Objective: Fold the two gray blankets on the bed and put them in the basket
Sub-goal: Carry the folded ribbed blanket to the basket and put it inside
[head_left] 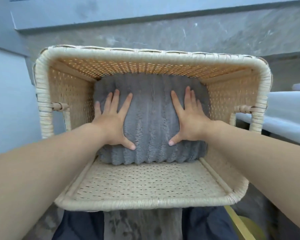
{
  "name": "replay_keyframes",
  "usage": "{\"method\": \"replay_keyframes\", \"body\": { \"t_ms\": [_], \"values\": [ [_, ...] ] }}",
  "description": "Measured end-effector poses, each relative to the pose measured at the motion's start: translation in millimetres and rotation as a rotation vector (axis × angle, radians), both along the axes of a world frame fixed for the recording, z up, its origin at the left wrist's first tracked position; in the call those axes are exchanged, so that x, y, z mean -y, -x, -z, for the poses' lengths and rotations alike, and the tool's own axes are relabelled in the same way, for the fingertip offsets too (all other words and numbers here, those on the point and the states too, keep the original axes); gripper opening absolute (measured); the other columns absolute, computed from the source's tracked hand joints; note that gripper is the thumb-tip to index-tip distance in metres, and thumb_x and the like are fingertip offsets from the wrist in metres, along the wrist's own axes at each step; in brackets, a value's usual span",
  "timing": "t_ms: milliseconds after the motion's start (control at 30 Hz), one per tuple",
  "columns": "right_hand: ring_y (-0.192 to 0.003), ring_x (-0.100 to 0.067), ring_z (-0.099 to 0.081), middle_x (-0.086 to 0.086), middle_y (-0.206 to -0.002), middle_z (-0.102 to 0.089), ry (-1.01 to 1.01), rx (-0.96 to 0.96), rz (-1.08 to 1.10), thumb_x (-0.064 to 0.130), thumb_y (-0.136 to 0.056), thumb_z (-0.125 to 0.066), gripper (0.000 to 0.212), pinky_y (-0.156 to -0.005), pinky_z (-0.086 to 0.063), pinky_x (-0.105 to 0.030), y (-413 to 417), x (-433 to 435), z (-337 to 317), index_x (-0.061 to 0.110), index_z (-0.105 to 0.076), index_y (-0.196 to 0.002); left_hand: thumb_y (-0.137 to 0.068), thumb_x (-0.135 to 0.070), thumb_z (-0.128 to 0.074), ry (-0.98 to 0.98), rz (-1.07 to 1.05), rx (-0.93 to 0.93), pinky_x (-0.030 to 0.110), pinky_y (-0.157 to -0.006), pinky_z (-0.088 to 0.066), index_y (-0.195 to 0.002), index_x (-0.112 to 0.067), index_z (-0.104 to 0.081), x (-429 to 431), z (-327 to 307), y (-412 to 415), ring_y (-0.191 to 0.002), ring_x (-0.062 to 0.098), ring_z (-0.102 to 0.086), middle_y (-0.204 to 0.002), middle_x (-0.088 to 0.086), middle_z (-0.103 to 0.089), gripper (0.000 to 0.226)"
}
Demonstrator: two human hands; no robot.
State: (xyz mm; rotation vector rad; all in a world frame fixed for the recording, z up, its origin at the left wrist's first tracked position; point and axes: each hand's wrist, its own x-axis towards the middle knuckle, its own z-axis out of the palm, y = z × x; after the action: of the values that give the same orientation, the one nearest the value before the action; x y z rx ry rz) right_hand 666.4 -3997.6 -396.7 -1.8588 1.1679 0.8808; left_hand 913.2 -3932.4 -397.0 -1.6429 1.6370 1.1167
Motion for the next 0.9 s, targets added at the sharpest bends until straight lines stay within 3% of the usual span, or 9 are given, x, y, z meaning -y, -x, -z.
{"method": "replay_keyframes", "body": {
  "t_ms": [133, 300, 467, 733, 900],
  "values": [
    [-0.131, -0.04, 0.043, -0.022, -0.135, 0.054, -0.062, -0.08, -0.028, 0.07, -0.047, -0.079, 0.158, -0.111, 0.017, -0.05, -17, -2, 25, 0.031, 0.062, -0.106, -0.042, -0.08, -0.073, -0.086, 0.028, 0.101, 0.058, -0.111, 0.011, -0.099, -0.033, 0.066, 7, 27, 4, -0.138, 0.03, 0.036, -0.139, 0.009, 0.051, 0.157],
    [-0.13, -0.045, 0.041, -0.024, -0.115, 0.063, 0.013, -0.219, -0.054, 0.069, -0.053, -0.078, 0.159, -0.112, 0.015, -0.053, 18, -55, 52, 0.021, 0.068, -0.094, -0.046, -0.077, -0.073, -0.087, 0.018, 0.194, 0.061, -0.111, 0.009, -0.092, -0.022, 0.069, -43, 50, 64, -0.137, 0.035, 0.035, -0.128, 0.016, 0.055, 0.159],
    [-0.129, -0.046, 0.042, -0.028, -0.113, 0.063, 0.008, -0.203, -0.009, 0.069, -0.05, -0.079, 0.161, -0.11, 0.016, -0.053, 25, -57, 81, 0.021, 0.07, -0.092, -0.042, -0.078, -0.074, -0.052, -0.013, 0.191, 0.06, -0.11, 0.01, -0.091, -0.022, 0.07, -47, 80, 68, -0.137, 0.035, 0.033, -0.116, 0.014, 0.062, 0.162],
    [-0.128, -0.05, 0.038, -0.035, -0.112, 0.057, 0.067, -0.301, 0.001, 0.066, -0.054, -0.079, 0.162, -0.111, 0.013, -0.056, 14, -63, 92, 0.012, 0.07, -0.088, -0.042, -0.078, -0.074, -0.022, -0.02, 0.203, 0.061, -0.109, 0.012, -0.089, -0.021, 0.07, -50, 95, 70, -0.136, 0.037, 0.033, -0.115, 0.016, 0.06, 0.161],
    [-0.135, -0.047, 0.033, -0.034, -0.137, 0.045, 0.096, -0.389, -0.008, 0.062, -0.058, -0.079, 0.158, -0.113, 0.01, -0.055, 21, -96, 59, 0.011, 0.064, -0.101, -0.044, -0.08, -0.071, 0.019, -0.007, 0.23, 0.062, -0.11, 0.008, -0.096, -0.021, 0.069, -83, 65, 88, -0.138, 0.034, 0.032, -0.124, 0.015, 0.057, 0.16]
  ]
}}
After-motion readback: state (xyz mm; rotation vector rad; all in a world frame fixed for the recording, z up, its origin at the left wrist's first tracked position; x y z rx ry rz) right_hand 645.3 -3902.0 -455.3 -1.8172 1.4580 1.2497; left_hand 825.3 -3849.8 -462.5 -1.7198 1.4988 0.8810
